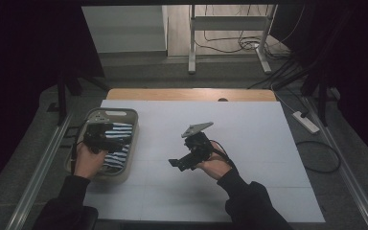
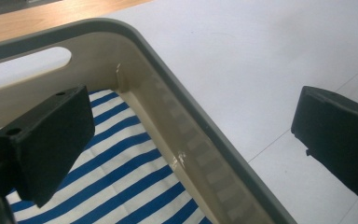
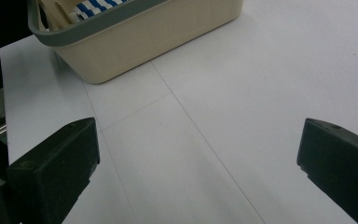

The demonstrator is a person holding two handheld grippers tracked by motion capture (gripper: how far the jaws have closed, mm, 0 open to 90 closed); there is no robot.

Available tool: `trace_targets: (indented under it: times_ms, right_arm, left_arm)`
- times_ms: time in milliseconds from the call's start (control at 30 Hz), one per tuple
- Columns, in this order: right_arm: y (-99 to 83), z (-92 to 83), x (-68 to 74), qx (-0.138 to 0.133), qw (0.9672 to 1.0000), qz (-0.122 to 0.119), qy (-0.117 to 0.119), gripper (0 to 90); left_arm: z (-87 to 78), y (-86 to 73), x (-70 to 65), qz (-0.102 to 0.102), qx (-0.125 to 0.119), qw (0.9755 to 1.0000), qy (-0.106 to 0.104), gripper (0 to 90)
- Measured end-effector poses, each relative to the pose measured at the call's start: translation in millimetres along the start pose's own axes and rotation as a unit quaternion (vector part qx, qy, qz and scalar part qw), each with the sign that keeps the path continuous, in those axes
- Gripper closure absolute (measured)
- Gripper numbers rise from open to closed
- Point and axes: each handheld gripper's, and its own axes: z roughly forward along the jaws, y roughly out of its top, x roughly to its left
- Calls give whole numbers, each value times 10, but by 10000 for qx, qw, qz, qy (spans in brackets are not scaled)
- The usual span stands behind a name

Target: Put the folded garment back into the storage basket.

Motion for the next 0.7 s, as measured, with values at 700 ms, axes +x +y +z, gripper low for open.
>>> trace_targets:
  times_ms: [700]
  right_arm:
    - [-156, -260, -20, -175, 9998, 43, -117, 0]
  left_arm:
    - [-9, -55, -150, 118, 105, 9999, 28, 0]
